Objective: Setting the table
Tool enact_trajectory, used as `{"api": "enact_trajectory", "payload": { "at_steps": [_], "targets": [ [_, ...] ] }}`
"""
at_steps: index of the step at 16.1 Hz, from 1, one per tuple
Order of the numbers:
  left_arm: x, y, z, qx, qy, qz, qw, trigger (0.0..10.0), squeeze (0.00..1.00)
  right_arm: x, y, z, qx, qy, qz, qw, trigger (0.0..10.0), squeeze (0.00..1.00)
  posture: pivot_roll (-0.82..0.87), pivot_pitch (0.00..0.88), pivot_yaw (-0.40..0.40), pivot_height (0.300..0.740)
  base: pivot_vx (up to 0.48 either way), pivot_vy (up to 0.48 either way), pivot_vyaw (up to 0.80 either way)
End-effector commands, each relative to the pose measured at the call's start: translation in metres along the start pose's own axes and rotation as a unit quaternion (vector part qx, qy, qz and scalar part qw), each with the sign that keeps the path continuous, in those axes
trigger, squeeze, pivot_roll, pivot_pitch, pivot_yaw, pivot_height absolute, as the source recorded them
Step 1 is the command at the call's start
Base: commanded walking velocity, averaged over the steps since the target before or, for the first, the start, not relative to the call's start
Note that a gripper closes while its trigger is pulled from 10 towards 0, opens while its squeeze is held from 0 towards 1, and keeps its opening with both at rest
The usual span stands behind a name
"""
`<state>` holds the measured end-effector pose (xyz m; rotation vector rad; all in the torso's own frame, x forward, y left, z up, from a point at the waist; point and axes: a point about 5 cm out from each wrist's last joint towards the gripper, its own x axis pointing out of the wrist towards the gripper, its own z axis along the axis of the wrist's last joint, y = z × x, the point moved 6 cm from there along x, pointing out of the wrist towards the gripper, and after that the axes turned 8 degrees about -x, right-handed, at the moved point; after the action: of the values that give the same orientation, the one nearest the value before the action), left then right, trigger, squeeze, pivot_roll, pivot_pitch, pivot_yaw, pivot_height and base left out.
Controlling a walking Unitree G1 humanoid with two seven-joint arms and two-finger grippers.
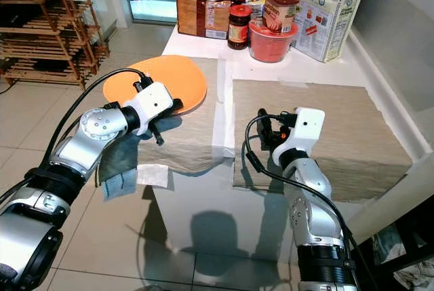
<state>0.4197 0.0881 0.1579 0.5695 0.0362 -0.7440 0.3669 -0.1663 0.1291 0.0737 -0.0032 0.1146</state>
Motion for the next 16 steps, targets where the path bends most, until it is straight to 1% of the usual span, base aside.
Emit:
{"api": "enact_trajectory", "payload": {
  "at_steps": [1, 2, 3, 4, 5, 6, 7, 8, 9, 10, 11, 12, 13, 14, 16],
  "targets": [
    [0.001, 0.014, 0.024, 0.013, -0.031, 0.021, 0.999, 10.0, 0.00, -0.005, -0.002, -0.017, 0.005, 0.031, -0.007, 0.999, 10.0, 0.00, 0.02, 0.000, 0.003, 0.740, 0.000, 0.000, 0.00],
    [0.001, 0.011, 0.059, 0.019, -0.086, 0.011, 0.996, 10.0, 0.00, -0.006, -0.002, -0.021, 0.005, 0.036, -0.007, 0.999, 10.0, 0.00, 0.03, 0.000, -0.001, 0.740, 0.000, 0.000, 0.00],
    [-0.001, 0.005, 0.094, 0.023, -0.139, -0.006, 0.990, 10.0, 0.00, -0.006, -0.001, -0.025, 0.007, 0.041, -0.006, 0.999, 10.0, 0.00, 0.03, 0.000, -0.004, 0.740, 0.000, 0.000, 0.00],
    [-0.004, 0.000, 0.121, 0.032, -0.178, -0.014, 0.983, 10.0, 0.00, -0.006, 0.002, -0.027, 0.007, 0.044, -0.002, 0.999, 10.0, 0.00, 0.03, 0.000, -0.004, 0.740, 0.000, 0.000, 0.00],
    [-0.008, -0.001, 0.138, 0.034, -0.201, -0.019, 0.979, 10.0, 0.00, -0.006, 0.005, -0.028, 0.006, 0.045, 0.002, 0.999, 10.0, 0.00, 0.04, 0.000, -0.002, 0.740, 0.000, 0.000, 0.00],
    [-0.008, 0.000, 0.142, 0.036, -0.203, -0.020, 0.978, 10.0, 0.00, -0.005, 0.006, -0.028, 0.006, 0.045, 0.003, 0.999, 10.0, 0.00, 0.04, 0.000, -0.002, 0.740, 0.000, 0.000, 0.00],
    [-0.006, 0.005, 0.136, 0.049, -0.186, -0.017, 0.981, 10.0, 0.00, -0.004, 0.007, -0.028, 0.006, 0.044, 0.004, 0.999, 10.0, 0.00, 0.04, 0.000, 0.001, 0.740, 0.000, 0.000, 0.00],
    [-0.002, 0.018, 0.105, 0.078, -0.126, -0.005, 0.989, 10.0, 0.00, -0.003, 0.008, -0.028, 0.008, 0.043, 0.003, 0.999, 10.0, 0.00, 0.04, 0.000, 0.004, 0.740, 0.000, 0.000, 0.00],
    [0.000, 0.031, 0.075, 0.078, -0.066, 0.007, 0.995, 10.0, 0.00, -0.003, 0.009, -0.028, 0.007, 0.043, 0.003, 0.999, 10.0, 0.00, 0.05, 0.000, 0.005, 0.740, 0.000, 0.000, 0.00],
    [-0.001, 0.039, 0.056, 0.119, -0.025, 0.023, 0.992, 10.0, 0.00, -0.003, 0.009, -0.029, 0.007, 0.043, 0.004, 0.999, 10.0, 0.00, 0.04, 0.000, 0.005, 0.740, 0.000, 0.000, 0.00],
    [-0.002, 0.045, 0.046, 0.136, -0.002, 0.034, 0.990, 10.0, 0.00, -0.004, 0.011, -0.029, 0.006, 0.042, 0.005, 0.999, 10.0, 0.00, 0.04, 0.000, 0.007, 0.740, 0.000, 0.000, 0.00],
    [-0.002, 0.051, 0.030, 0.153, 0.037, 0.041, 0.987, 10.0, 0.00, -0.006, 0.014, -0.029, 0.004, 0.041, 0.009, 0.999, 10.0, 0.00, 0.04, 0.000, 0.007, 0.740, 0.000, 0.000, 0.00],
    [0.000, 0.055, 0.024, 0.151, 0.051, 0.052, 0.986, 10.0, 0.00, -0.008, 0.016, -0.031, 0.002, 0.042, 0.012, 0.999, 10.0, 0.00, 0.03, 0.000, 0.010, 0.740, 0.000, 0.000, 0.00],
    [0.002, 0.055, 0.022, 0.155, 0.058, 0.055, 0.985, 10.0, 0.00, -0.010, 0.018, -0.032, 0.000, 0.043, 0.014, 0.999, 10.0, 0.00, 0.01, 0.000, 0.012, 0.740, 0.000, 0.000, 0.00],
    [0.007, 0.057, 0.024, 0.152, 0.060, 0.064, 0.984, 10.0, 0.00, -0.015, 0.019, -0.033, -0.004, 0.044, 0.016, 0.999, 10.0, 0.00, 0.00, 0.000, 0.016, 0.740, 0.000, 0.000, 0.00]
  ]
}}
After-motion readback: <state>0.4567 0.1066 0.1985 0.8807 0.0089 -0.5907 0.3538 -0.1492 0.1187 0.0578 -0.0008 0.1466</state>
